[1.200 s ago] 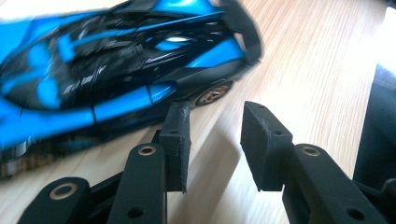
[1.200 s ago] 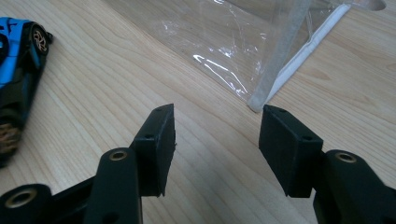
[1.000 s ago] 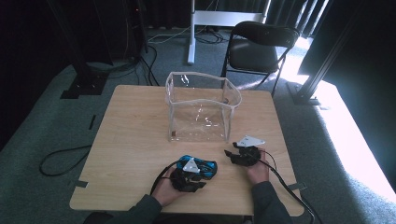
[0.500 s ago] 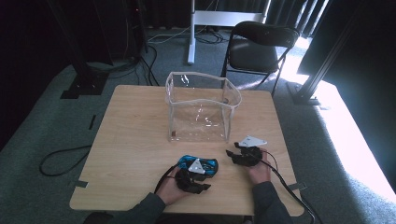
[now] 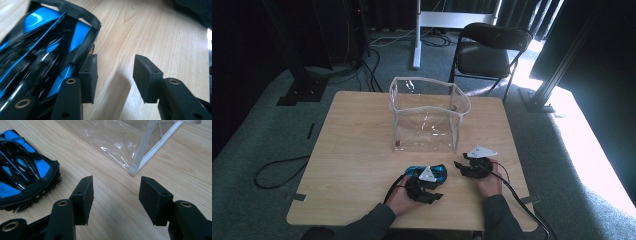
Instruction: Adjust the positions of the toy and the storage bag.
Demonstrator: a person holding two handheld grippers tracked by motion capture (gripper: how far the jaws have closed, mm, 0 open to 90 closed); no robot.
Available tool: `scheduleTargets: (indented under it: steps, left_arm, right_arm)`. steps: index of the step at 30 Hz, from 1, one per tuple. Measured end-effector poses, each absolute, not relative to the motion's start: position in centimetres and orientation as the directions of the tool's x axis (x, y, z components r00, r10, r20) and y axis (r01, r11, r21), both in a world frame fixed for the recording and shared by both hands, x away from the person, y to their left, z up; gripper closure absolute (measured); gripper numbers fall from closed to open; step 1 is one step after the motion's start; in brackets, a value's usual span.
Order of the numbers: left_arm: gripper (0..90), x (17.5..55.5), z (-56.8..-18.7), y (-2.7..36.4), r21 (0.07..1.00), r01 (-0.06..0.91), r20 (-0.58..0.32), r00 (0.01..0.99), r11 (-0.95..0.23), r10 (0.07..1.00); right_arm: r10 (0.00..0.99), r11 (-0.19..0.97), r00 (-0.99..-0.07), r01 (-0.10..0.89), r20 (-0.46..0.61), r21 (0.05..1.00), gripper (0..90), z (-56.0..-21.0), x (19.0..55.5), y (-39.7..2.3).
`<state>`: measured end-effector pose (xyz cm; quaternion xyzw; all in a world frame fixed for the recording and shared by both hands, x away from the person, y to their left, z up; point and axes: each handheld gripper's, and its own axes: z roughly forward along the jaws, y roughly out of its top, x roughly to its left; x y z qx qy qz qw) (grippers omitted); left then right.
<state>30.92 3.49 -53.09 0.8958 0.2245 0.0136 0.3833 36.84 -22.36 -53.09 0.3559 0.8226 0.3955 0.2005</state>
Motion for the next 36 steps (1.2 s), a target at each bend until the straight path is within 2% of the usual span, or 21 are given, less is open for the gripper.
scheduleTargets:
  steps: [3,4,9,16,25,36]
  left_arm:
    - [51.6,30.8,-52.8,4.1,0.697,0.394,-0.143,0.895,-0.599,0.422]
    - [49.7,30.5,-51.7,6.3,0.720,0.398,-0.123,0.879,-0.568,0.460]
    - [45.1,31.4,-50.7,10.5,0.730,0.419,-0.072,0.833,-0.540,0.549]
    - [42.6,32.9,-51.6,14.3,0.706,0.476,-0.050,0.772,-0.524,0.634]
    - [37.4,33.6,-52.8,15.5,0.694,0.505,-0.049,0.745,-0.514,0.666]
    - [37.4,33.9,-53.5,15.4,0.676,0.521,-0.057,0.741,-0.520,0.669]
  right_arm:
    - [0.745,0.432,-0.666,0.428,-0.046,0.794,44.8,-53.1,36.8,-22.5]
    - [0.743,0.431,-0.667,0.427,-0.045,0.795,44.8,-53.0,36.8,-22.5]
    - [0.732,0.426,-0.681,0.423,-0.029,0.800,45.0,-52.7,36.7,-22.6]
    - [0.702,0.419,-0.712,0.423,0.008,0.804,45.1,-52.5,36.4,-22.4]
    - [0.682,0.418,-0.732,0.405,0.014,0.813,45.0,-51.9,35.3,-22.3]
    - [0.656,0.400,-0.752,0.414,0.060,0.817,44.7,-51.6,34.9,-22.4]
